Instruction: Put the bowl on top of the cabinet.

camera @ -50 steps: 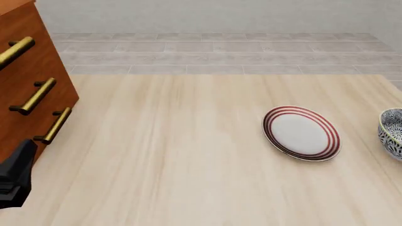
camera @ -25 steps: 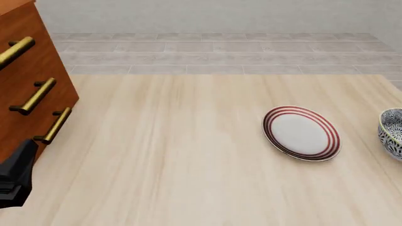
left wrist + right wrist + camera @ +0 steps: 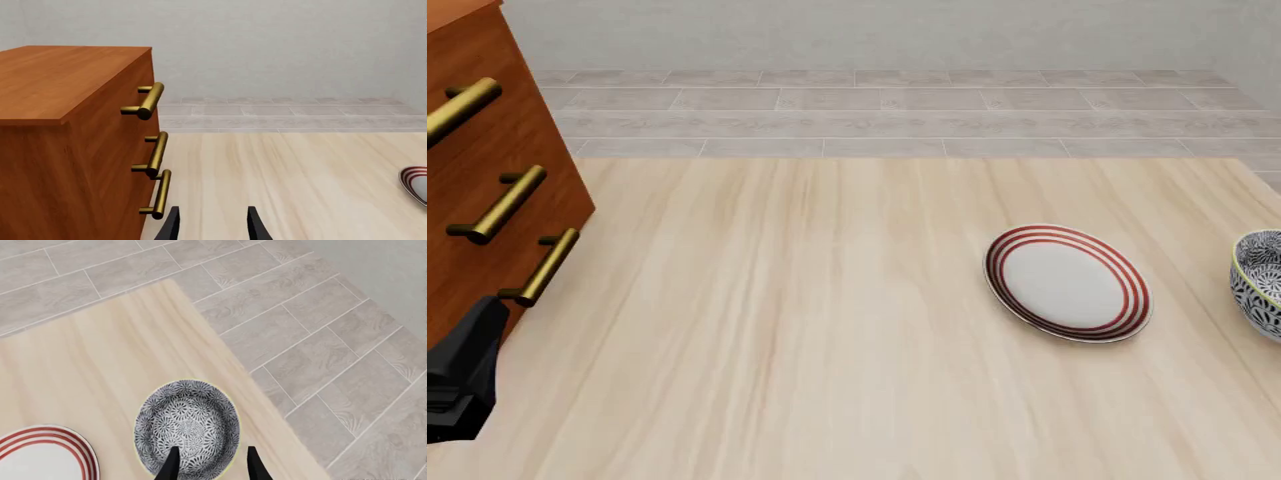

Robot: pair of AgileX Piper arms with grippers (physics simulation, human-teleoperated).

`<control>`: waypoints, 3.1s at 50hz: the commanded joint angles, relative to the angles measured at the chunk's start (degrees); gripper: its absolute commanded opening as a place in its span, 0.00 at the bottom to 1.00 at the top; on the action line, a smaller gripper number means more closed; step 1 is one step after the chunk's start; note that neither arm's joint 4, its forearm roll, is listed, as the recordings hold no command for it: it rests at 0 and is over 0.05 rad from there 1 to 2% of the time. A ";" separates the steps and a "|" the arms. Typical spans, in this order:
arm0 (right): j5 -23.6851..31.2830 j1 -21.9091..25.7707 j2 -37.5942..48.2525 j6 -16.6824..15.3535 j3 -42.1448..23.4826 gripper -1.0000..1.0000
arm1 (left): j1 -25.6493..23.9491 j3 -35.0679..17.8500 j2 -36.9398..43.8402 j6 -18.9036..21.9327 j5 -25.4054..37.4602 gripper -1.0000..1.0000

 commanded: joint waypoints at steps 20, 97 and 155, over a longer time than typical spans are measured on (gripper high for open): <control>-2.82 -1.42 6.94 0.72 -2.25 1.00 | 0.48 0.04 0.49 -0.02 -0.17 1.00; -13.87 -5.91 24.43 -3.12 0.57 1.00 | 0.80 0.07 3.76 0.63 -2.59 1.00; -16.43 -7.03 30.22 -4.20 0.98 0.00 | 0.99 0.08 3.11 0.58 -1.93 1.00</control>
